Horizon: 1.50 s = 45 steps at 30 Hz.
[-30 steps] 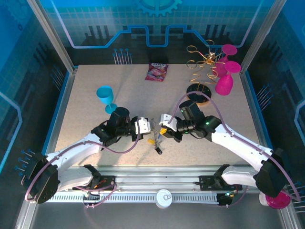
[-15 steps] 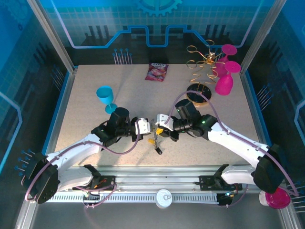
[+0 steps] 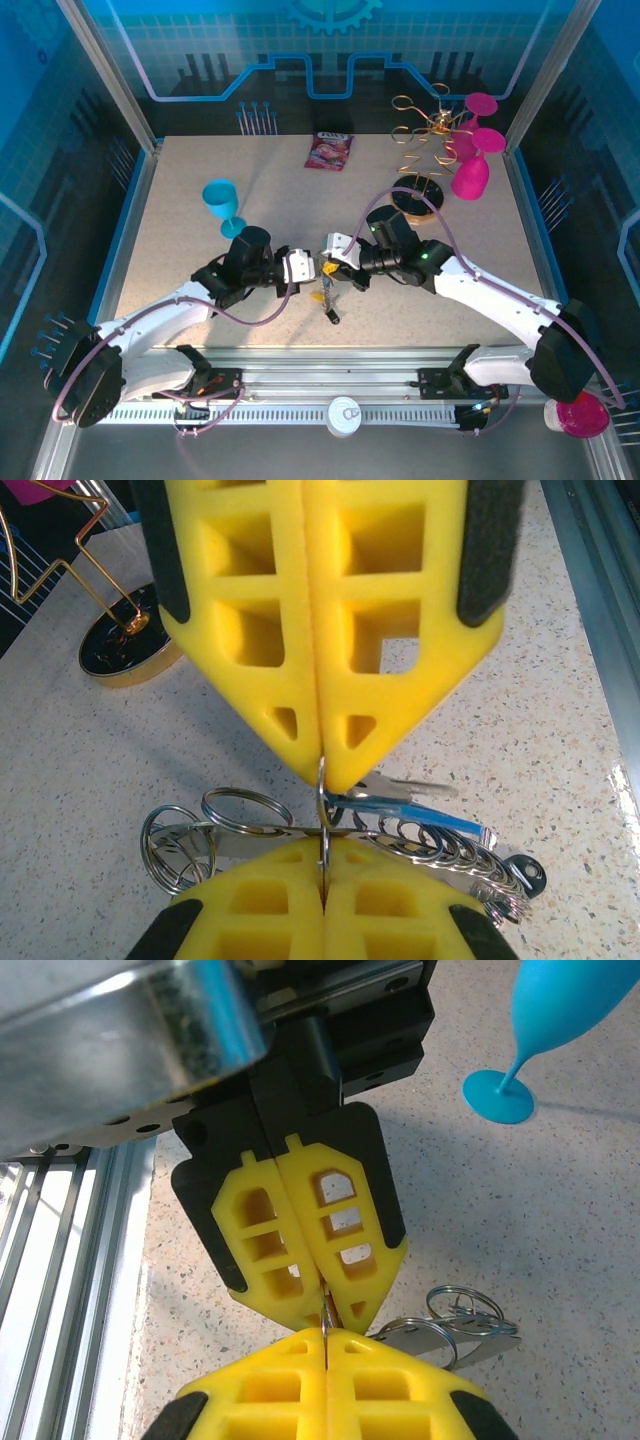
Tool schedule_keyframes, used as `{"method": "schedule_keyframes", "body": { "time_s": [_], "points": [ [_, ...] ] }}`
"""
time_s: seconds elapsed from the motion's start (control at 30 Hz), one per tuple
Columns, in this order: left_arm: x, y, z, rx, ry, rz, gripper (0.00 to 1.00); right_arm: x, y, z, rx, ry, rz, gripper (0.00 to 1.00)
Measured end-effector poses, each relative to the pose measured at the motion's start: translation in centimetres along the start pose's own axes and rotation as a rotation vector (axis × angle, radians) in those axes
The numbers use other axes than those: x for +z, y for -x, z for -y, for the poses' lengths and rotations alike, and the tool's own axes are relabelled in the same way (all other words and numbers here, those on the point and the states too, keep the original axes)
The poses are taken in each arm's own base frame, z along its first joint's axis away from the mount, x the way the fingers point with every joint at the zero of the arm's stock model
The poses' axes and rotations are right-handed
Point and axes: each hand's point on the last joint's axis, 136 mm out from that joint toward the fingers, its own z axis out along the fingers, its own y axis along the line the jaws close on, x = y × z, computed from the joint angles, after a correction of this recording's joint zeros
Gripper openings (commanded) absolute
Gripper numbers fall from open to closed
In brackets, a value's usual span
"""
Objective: Put the keys on the keyring
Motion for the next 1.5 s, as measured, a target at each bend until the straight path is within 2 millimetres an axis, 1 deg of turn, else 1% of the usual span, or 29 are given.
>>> {"method": "schedule_keyframes", "body": {
  "time_s": [0.53,0.97,1.07,1.2,1.3,1.37,1.5],
  "points": [
    [0.0,-0.1,-0.2,0.0,0.012,-0.007,0.0,0.6,-1.0,0.7,0.032,-0.042,-0.048,0.0],
    [-0.1,-0.5,-1.5,0.017,0.085,-0.021,0.0,1.0,-0.9,2.2,0.193,-0.118,-0.042,0.0],
    [-0.1,-0.8,-1.8,0.035,0.109,-0.031,0.0,1.4,-1.1,2.6,0.271,-0.132,-0.044,0.0],
    [-0.1,-1.9,-2.7,0.086,0.184,-0.069,0.0,2.6,-1.9,3.8,0.506,-0.173,-0.062,0.0],
    [-0.1,-2.6,-3.0,0.126,0.22,-0.099,0.0,3.4,-2.6,4.3,0.644,-0.191,-0.064,0.0],
    [0.0,-2.7,-2.9,0.15,0.229,-0.107,0.0,3.6,-3.0,4.3,0.709,-0.193,-0.067,0.0],
    [0.0,-2.5,-3.2,0.186,0.255,-0.101,0.0,3.6,-2.9,4.5,0.79,-0.191,-0.053,0.0]
  ]
}}
